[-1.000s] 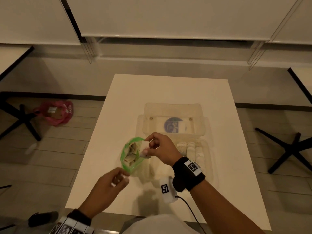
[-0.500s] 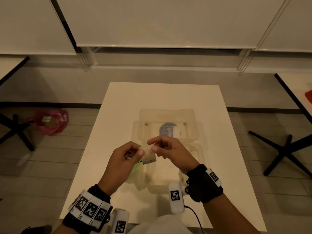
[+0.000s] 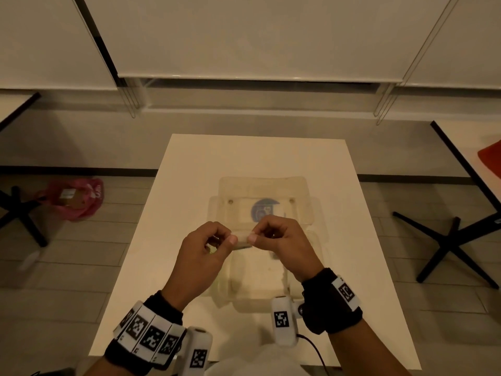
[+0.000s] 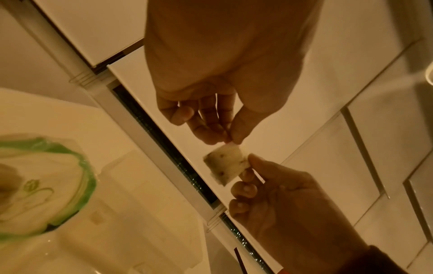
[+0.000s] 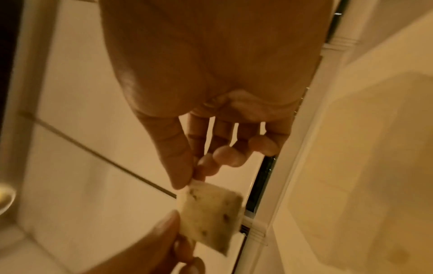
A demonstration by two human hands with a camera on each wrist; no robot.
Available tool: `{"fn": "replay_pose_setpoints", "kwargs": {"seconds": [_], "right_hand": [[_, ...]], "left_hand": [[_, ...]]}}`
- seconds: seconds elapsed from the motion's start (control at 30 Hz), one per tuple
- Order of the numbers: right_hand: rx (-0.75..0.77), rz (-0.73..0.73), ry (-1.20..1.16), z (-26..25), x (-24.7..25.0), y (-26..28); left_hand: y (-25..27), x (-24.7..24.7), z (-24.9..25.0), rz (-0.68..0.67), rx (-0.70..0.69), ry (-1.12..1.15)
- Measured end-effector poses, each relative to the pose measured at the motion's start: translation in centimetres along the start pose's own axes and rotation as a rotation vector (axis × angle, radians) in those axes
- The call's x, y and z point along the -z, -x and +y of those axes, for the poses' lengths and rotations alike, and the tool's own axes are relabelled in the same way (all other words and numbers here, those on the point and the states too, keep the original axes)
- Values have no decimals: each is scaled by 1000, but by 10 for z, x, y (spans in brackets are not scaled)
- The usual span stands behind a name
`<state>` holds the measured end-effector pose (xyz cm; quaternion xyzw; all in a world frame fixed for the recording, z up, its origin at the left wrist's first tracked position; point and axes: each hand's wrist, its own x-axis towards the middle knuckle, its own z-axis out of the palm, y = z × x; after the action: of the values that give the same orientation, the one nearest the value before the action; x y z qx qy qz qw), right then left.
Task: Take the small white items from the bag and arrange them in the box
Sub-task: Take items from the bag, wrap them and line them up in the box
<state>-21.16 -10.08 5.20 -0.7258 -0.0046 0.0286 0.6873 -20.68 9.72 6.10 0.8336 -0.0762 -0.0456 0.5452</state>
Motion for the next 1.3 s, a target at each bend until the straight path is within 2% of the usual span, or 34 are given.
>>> {"fn": "replay_pose_setpoints", "kwargs": {"seconds": [0.07, 0.17, 0.27, 0.37, 0.43, 0.53, 0.7, 0.8, 1.0, 1.17, 1.3], "right_hand": [[-3, -14, -18, -1, 3, 1], [23, 12, 126, 0, 5, 1], [0, -18, 42, 1, 5, 2], [9, 11, 145, 5, 4, 2], [5, -8, 126, 5, 3, 2], [14, -18, 90, 2, 2, 3], [-47, -27, 59, -2, 3, 9], [-16, -43, 94, 0, 2, 12], [-25, 47, 117, -3, 3, 16], [-22, -37, 129, -7, 0, 15], [-130, -70, -51, -9, -4, 18]], "left_hand": [[0, -1, 2, 1, -9, -3], [2, -3, 7, -27, -47, -19], [-1, -5, 3, -15, -31, -39], [-3, -6, 3, 8, -12, -41], [-3, -6, 6, -37, 27, 24], [-3, -6, 7, -87, 9, 13], [-5, -9, 9, -27, 29, 82], [-5, -9, 10, -38, 31, 115], [-4, -10, 11, -24, 51, 138], [-2, -10, 12, -76, 37, 175], [-1, -7, 19, -108, 41, 304]]}}
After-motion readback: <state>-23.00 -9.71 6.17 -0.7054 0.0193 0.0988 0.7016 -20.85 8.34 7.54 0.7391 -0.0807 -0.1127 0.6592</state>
